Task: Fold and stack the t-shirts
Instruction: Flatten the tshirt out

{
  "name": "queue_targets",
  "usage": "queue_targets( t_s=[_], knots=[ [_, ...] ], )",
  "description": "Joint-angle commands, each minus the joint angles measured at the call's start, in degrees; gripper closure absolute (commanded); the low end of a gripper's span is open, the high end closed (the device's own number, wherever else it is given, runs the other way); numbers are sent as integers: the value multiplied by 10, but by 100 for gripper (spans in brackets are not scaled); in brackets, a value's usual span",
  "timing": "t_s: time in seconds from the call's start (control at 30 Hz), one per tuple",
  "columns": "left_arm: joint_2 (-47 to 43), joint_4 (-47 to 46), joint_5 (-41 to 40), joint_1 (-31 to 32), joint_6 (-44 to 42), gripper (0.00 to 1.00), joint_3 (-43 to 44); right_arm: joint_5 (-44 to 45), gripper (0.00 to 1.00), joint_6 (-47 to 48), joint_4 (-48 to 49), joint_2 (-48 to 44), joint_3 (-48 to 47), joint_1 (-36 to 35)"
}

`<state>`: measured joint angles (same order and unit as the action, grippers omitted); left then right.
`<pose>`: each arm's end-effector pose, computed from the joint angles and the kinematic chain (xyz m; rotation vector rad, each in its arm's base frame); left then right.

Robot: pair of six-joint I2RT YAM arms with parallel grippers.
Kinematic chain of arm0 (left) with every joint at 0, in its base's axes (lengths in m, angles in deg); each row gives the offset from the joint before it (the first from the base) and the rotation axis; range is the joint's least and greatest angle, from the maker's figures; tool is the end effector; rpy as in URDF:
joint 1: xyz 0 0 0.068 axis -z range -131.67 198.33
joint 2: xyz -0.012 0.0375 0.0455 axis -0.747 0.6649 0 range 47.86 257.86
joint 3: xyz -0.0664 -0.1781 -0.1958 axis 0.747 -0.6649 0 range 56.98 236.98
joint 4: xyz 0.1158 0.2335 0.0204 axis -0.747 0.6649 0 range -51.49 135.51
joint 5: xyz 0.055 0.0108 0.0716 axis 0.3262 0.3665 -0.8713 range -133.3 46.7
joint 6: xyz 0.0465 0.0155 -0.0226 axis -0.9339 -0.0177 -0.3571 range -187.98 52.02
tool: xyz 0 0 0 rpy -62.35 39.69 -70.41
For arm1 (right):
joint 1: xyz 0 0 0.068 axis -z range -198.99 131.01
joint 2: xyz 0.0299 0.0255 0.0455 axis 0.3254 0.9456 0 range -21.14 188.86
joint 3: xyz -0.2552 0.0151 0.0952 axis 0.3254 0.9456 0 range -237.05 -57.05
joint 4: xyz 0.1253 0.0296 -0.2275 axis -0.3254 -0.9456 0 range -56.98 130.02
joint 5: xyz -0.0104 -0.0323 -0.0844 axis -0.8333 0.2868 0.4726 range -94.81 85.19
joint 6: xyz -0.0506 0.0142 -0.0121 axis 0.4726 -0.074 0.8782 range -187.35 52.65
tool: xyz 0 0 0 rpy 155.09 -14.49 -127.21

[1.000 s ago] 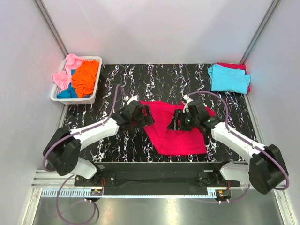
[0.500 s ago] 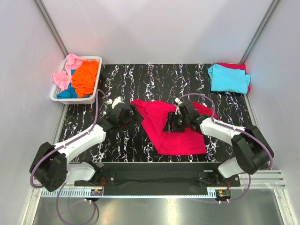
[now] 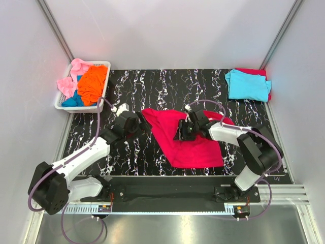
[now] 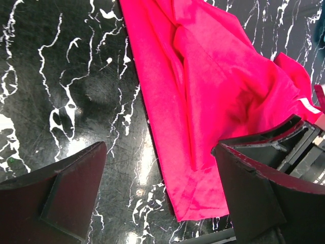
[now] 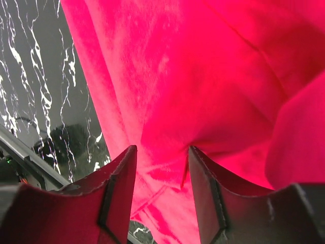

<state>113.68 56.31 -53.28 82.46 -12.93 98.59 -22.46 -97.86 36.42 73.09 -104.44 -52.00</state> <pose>0.2029 -0.1301 0.2356 -0.5195 2.3080 -0.5916 0.2621 0.1830 0.1558 -0.2011 2.5839 0.8316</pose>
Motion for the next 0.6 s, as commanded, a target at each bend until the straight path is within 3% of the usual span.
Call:
queue_targets(
  t_s=[0.0, 0.27, 0.4, 0.5, 0.57],
  knots=[
    [-19, -3, -17, -6, -13, 6, 0, 0, 49, -2, 27, 14, -33, -7],
    [-22, 5, -15, -9, -20, 6, 2, 14, 66, 1, 20, 14, -42, -6],
    [-15, 5, -11, -10, -20, 6, 3, 23, 100, 3, 15, 8, -47, -8],
    [-13, 5, -8, -10, -19, 6, 3, 30, 98, 4, -3, 3, -58, -7],
    [-15, 5, -9, -10, -20, 6, 2, 37, 88, 4, -22, -10, -60, -7]
  ],
)
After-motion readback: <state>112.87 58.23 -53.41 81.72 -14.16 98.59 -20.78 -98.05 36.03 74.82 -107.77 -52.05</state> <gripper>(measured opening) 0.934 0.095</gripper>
